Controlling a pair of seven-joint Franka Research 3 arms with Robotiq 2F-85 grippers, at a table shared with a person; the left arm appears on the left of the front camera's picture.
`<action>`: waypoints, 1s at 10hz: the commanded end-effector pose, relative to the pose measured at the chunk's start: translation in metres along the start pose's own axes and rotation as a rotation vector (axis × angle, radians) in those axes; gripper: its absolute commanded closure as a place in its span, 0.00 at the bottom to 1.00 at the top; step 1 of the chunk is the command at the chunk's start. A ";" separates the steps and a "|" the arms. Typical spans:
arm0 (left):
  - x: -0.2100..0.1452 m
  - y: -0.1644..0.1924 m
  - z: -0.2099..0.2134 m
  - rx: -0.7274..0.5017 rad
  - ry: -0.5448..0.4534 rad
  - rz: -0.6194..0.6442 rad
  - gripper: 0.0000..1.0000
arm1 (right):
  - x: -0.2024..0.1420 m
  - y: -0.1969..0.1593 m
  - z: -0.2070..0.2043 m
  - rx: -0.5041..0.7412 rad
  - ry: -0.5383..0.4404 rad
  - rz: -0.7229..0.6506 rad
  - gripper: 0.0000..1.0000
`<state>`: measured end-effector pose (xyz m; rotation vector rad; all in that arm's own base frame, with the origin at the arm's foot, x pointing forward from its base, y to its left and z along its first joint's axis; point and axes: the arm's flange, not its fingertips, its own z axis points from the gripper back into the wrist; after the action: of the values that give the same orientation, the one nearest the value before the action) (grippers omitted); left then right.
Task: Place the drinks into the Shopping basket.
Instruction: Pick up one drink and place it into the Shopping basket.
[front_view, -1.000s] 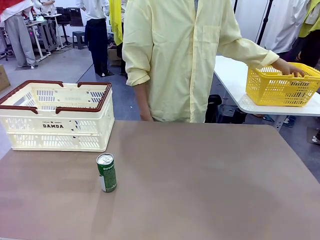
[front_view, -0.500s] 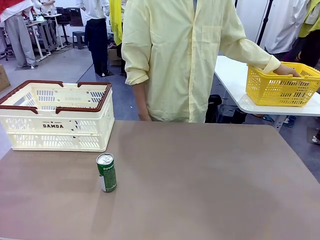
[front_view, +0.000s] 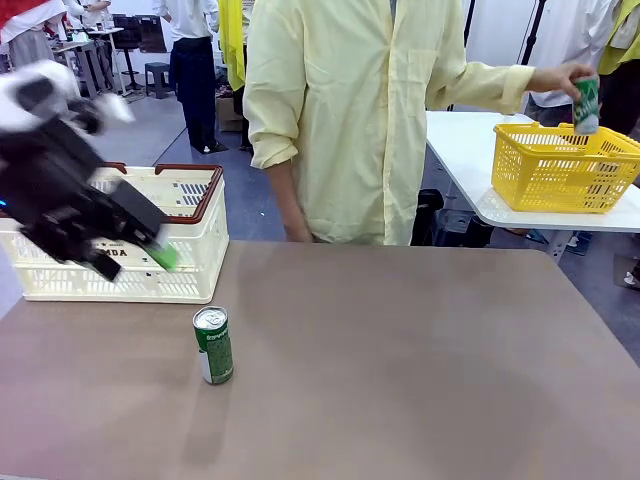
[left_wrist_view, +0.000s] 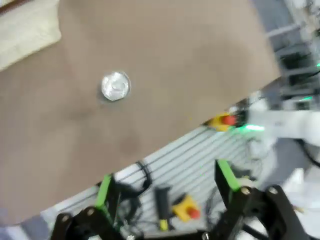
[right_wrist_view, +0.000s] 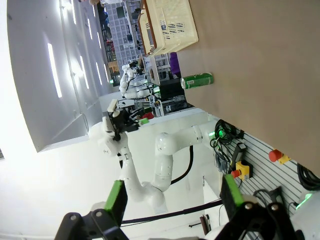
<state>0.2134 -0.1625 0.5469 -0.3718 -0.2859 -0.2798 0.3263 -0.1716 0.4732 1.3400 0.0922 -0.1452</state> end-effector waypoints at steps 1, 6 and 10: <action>0.007 0.004 -0.026 0.143 0.022 -0.095 0.00 | -0.003 0.002 0.002 -0.006 0.006 0.002 0.00; 0.002 -0.022 -0.035 0.137 0.018 -0.090 0.00 | -0.003 0.002 0.002 -0.006 0.006 0.002 0.00; 0.044 0.003 -0.123 0.221 0.124 0.034 0.00 | -0.003 0.002 0.002 -0.006 0.006 0.002 0.00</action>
<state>0.2670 -0.2080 0.4551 -0.1250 -0.2089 -0.2618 0.3262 -0.1719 0.4733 1.3401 0.0916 -0.1456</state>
